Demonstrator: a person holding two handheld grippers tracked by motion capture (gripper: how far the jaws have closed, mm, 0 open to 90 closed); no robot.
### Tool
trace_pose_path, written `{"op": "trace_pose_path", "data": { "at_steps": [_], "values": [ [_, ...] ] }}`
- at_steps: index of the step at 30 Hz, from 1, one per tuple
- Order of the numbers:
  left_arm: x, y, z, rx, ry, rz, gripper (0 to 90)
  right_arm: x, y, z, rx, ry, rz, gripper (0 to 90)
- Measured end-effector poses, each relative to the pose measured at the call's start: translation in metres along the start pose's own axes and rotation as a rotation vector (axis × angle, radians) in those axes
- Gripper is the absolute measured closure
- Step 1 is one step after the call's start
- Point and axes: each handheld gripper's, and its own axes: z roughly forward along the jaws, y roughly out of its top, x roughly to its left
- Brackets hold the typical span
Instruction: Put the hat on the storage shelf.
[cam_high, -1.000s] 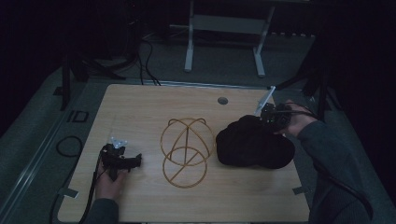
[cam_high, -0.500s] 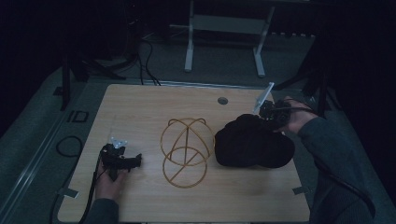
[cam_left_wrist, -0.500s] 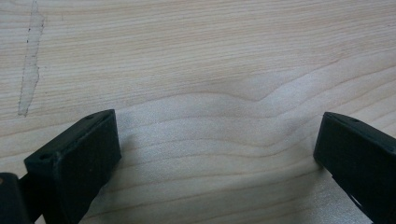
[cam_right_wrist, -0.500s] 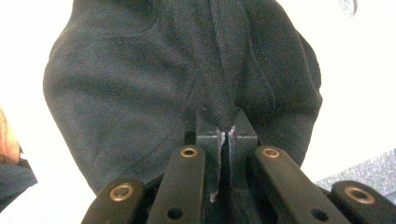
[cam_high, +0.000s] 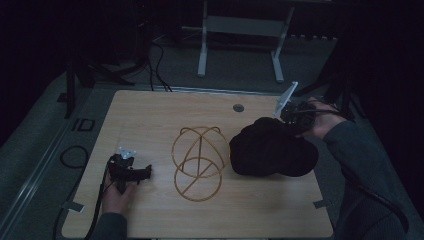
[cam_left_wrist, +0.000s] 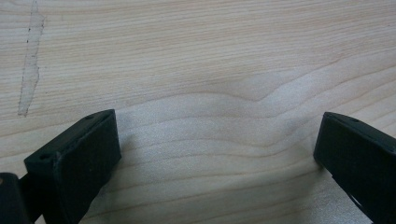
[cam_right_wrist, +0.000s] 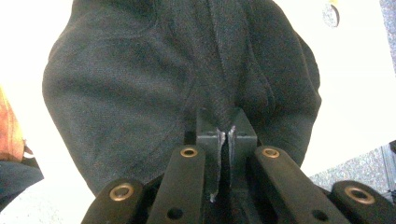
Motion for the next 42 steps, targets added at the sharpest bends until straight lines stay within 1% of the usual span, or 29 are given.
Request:
{"op": "trace_pose_path", "data": {
  "at_steps": [19,27,31,34,38,42],
  "values": [
    [0.000,0.000,0.000,0.000,0.000,0.000,0.1,-0.003,0.000,-0.029,-0.047,-0.025,0.008,86.6],
    [0.000,0.000,0.000,0.001,-0.001,0.000,0.1,-0.005,-0.005,-0.038,-0.072,-0.029,0.020,86.6],
    [0.000,0.000,0.000,0.000,0.000,-0.001,0.1,-0.005,-0.007,-0.040,-0.067,-0.027,0.021,86.6],
    [0.000,0.000,0.000,0.000,0.000,0.000,0.1,-0.006,-0.008,-0.043,-0.074,-0.029,0.023,86.6],
    [0.000,0.000,0.000,0.001,-0.001,0.000,0.1,-0.006,-0.009,-0.049,-0.096,-0.034,0.028,86.6],
    [0.000,0.000,0.000,0.000,0.000,0.000,0.1,-0.006,-0.008,-0.055,-0.096,-0.041,0.025,86.6]
  ]
}}
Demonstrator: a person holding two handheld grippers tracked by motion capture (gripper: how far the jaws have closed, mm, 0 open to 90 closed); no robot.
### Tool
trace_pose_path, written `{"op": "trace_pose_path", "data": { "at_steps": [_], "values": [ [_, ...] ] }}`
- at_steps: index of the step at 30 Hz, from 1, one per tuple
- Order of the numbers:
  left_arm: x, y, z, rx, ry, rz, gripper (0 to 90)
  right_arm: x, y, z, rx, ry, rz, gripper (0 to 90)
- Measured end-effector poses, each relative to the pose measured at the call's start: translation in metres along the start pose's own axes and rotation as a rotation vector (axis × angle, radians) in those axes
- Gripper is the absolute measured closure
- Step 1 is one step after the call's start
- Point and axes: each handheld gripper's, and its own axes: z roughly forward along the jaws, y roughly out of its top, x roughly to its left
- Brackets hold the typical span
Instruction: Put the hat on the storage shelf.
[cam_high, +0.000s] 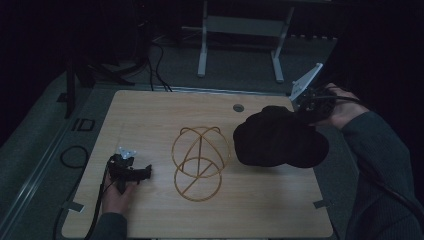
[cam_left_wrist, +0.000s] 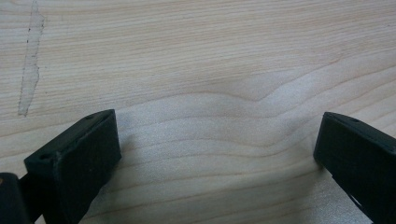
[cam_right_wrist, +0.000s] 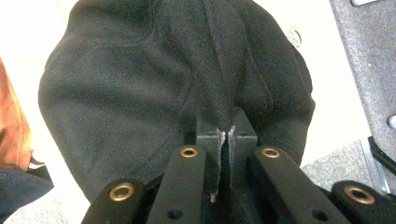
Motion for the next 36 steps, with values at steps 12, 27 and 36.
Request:
{"op": "trace_pose_path", "data": {
  "at_steps": [12,27,36],
  "values": [
    [0.000,0.000,0.000,-0.001,0.000,0.000,0.1,0.001,0.004,-0.013,0.003,-0.012,-0.011,86.5],
    [0.000,0.000,0.000,-0.001,0.000,0.000,0.1,0.003,0.009,-0.032,-0.026,-0.031,-0.017,86.6],
    [0.000,0.000,0.000,0.000,0.000,0.001,0.1,0.004,0.012,-0.039,-0.051,-0.032,-0.025,86.6]
  ]
}}
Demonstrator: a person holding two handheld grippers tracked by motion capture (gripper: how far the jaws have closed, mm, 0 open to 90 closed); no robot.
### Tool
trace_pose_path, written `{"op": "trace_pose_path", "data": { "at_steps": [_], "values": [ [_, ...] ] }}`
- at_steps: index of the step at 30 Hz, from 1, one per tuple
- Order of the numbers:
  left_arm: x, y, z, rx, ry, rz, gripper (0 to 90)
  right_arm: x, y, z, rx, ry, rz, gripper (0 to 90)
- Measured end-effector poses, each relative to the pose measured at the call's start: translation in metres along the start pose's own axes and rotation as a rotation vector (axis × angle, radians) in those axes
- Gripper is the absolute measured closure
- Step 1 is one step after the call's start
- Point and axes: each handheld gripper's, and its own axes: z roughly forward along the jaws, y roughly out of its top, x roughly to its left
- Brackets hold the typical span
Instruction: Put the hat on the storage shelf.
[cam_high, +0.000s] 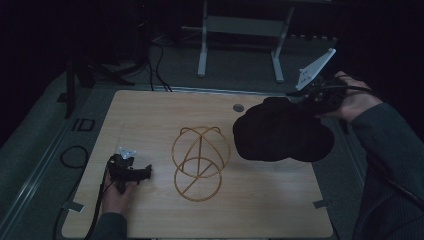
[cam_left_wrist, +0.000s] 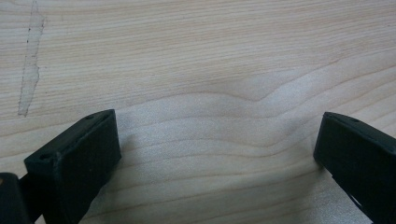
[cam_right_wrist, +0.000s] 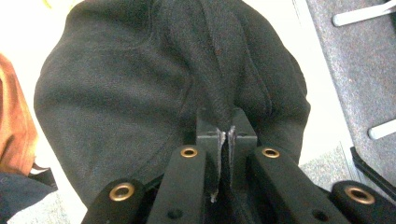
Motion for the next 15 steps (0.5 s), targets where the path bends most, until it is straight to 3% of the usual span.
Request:
{"op": "trace_pose_path", "data": {
  "at_steps": [7,15],
  "values": [
    [0.0000,0.0000,0.0000,0.000,0.000,0.000,0.1,0.0009,0.0026,-0.0041,-0.030,-0.004,-0.005,86.6],
    [0.0000,0.0000,0.0000,0.000,0.000,0.000,0.1,0.0016,-0.0001,-0.0089,-0.116,-0.003,-0.008,86.8]
  ]
}}
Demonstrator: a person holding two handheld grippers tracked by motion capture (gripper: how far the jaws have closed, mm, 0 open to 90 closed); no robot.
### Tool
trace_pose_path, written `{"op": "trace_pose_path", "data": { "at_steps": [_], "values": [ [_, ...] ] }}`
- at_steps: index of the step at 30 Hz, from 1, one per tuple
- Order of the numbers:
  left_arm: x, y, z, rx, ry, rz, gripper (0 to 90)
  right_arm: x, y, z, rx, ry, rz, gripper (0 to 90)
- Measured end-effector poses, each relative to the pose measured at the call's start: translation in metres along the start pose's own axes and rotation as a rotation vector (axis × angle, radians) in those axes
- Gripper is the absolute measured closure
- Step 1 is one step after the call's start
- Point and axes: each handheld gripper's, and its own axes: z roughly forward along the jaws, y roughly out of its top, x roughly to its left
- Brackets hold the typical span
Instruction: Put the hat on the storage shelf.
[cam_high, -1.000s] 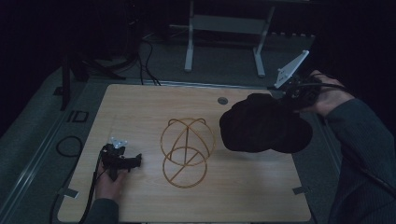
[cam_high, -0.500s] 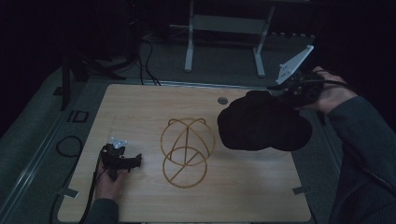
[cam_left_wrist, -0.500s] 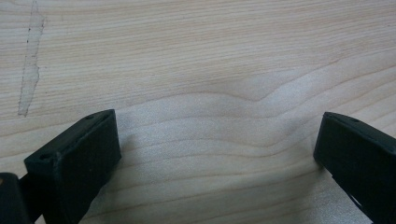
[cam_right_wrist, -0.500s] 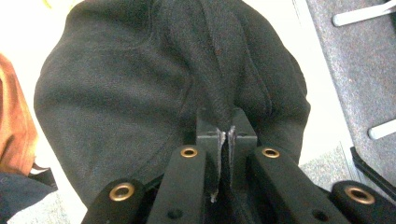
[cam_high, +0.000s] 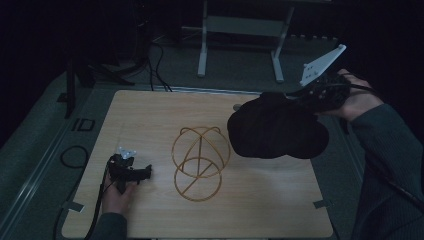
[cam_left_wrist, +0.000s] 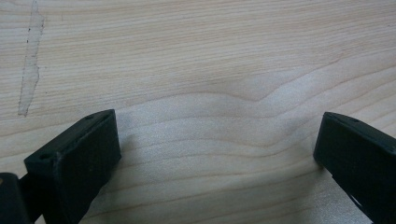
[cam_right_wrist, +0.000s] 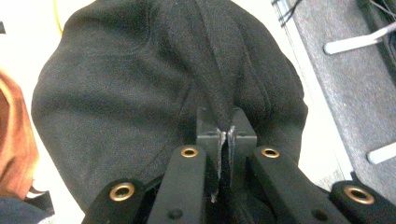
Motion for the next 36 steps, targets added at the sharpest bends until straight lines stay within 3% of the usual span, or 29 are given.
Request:
{"op": "trace_pose_path", "data": {
  "at_steps": [13,25,36],
  "values": [
    [0.000,0.000,0.000,0.000,0.000,0.000,0.1,0.002,0.004,-0.008,-0.088,-0.010,-0.007,86.8],
    [0.000,0.000,0.000,0.001,0.000,0.000,0.1,0.002,0.005,0.000,-0.173,-0.004,-0.005,86.8],
    [0.000,0.000,0.000,0.000,0.000,0.000,0.1,0.004,0.010,-0.009,-0.246,-0.008,-0.012,86.9]
  ]
}}
